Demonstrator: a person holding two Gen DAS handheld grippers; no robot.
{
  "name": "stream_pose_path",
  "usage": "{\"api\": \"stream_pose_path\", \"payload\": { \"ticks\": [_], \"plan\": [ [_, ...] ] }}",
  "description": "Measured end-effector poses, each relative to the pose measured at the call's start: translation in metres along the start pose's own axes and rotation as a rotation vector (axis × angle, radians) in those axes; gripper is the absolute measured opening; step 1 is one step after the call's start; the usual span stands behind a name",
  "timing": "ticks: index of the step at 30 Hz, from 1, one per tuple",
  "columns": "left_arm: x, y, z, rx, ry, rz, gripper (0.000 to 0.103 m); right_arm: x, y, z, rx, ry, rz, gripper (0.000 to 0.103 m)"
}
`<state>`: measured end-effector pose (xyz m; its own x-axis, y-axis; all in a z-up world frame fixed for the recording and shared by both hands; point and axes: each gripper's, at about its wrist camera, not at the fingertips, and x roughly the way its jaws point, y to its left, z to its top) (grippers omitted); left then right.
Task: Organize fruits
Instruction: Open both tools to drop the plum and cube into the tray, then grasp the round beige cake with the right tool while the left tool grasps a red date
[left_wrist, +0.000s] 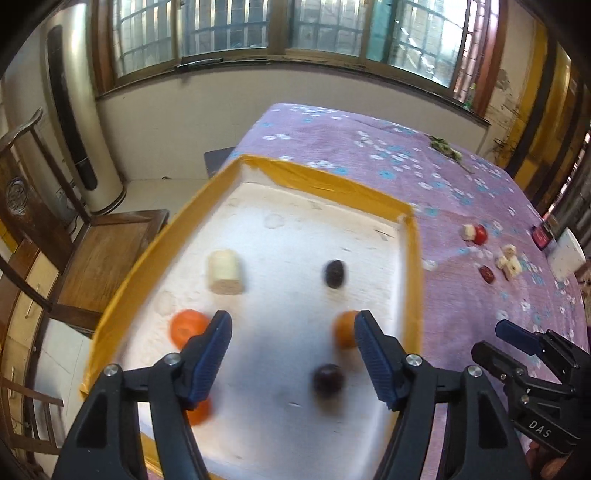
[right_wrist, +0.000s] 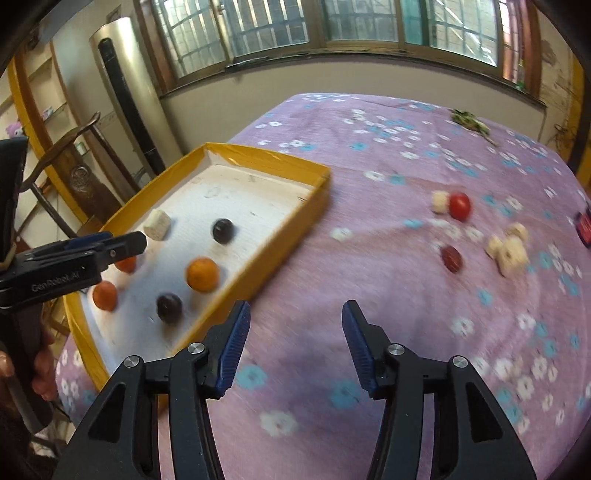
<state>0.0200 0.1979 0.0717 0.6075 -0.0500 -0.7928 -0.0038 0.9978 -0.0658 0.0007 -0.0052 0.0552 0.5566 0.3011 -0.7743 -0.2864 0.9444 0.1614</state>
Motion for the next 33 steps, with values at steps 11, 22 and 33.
{"api": "stream_pose_path", "payload": {
  "ticks": [11, 22, 33],
  "plan": [
    [-0.002, -0.106, -0.012, 0.14, 0.022, -0.072, 0.083, -0.044, -0.078, -0.034, 0.101, -0.038, -0.091, 0.066],
    [0.014, -0.151, -0.02, 0.175, 0.094, -0.064, 0.084, -0.044, -0.155, -0.014, 0.171, -0.062, -0.102, 0.066],
    [0.039, -0.183, -0.005, 0.236, 0.12, -0.029, 0.084, 0.031, -0.187, 0.036, 0.103, 0.004, -0.034, 0.044]
  ]
}}
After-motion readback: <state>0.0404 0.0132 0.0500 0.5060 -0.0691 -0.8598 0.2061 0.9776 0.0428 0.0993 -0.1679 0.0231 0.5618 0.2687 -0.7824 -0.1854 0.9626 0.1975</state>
